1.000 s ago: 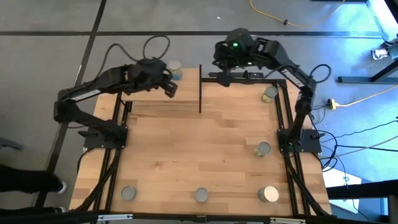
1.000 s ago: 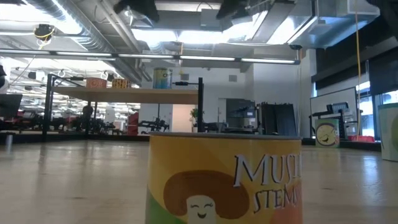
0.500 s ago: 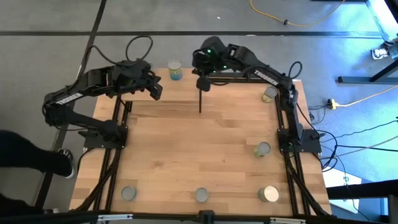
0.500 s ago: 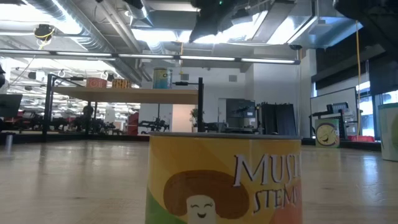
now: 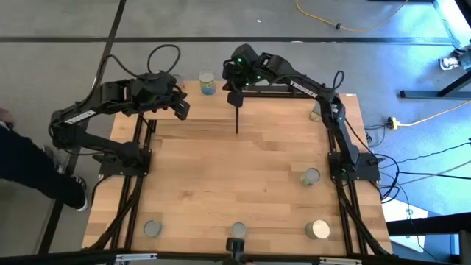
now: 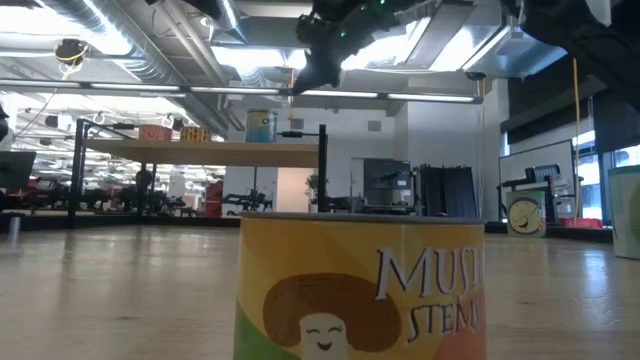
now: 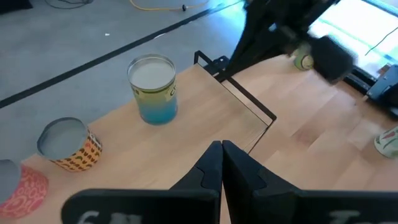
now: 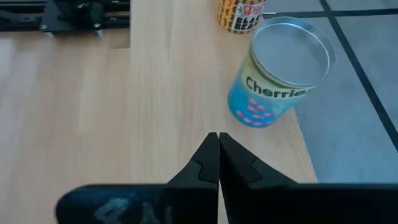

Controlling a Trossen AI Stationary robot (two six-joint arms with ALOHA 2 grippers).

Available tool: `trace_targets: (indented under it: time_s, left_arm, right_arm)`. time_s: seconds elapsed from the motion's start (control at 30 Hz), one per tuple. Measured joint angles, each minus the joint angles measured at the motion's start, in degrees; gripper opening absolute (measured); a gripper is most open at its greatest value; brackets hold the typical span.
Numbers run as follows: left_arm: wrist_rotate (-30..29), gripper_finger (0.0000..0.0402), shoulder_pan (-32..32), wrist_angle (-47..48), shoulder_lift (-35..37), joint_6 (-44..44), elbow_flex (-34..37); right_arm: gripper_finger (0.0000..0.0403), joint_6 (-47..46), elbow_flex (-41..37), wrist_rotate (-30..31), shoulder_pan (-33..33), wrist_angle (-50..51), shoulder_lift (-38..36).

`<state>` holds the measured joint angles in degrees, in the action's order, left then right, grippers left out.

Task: Pick and place cans onto a shelf
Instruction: Put the top canned cherries on the shelf

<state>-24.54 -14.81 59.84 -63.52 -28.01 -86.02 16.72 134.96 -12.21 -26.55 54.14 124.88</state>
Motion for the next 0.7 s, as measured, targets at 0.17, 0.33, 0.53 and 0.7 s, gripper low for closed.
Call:
trace_targets:
  time_s: [0.17, 0.33, 0.53, 0.7]
  left_arm:
    - [0.04, 0.0000, 0.00, 0.30, -0.14, 0.04, -0.02]
    - [0.11, 0.0000, 0.00, 1.72, -0.07, 0.09, -0.02]
    - [0.13, 0.0000, 0.00, 2.47, -0.07, 0.08, -0.02]
    - [0.07, 0.0000, 0.00, 2.57, -0.07, 0.11, -0.02]
  right_arm:
    - [0.0002, -1.11, 0.00, -0.02, 0.01, -3.63, 2.39]
    - [0.0002, -1.38, 0.00, -0.04, -0.22, -6.13, 4.56]
    - [0.0002, -3.70, 0.00, 0.04, -0.70, -9.26, 6.22]
    - [0.0002, -4.42, 0.00, -0.01, -1.38, -10.24, 6.82]
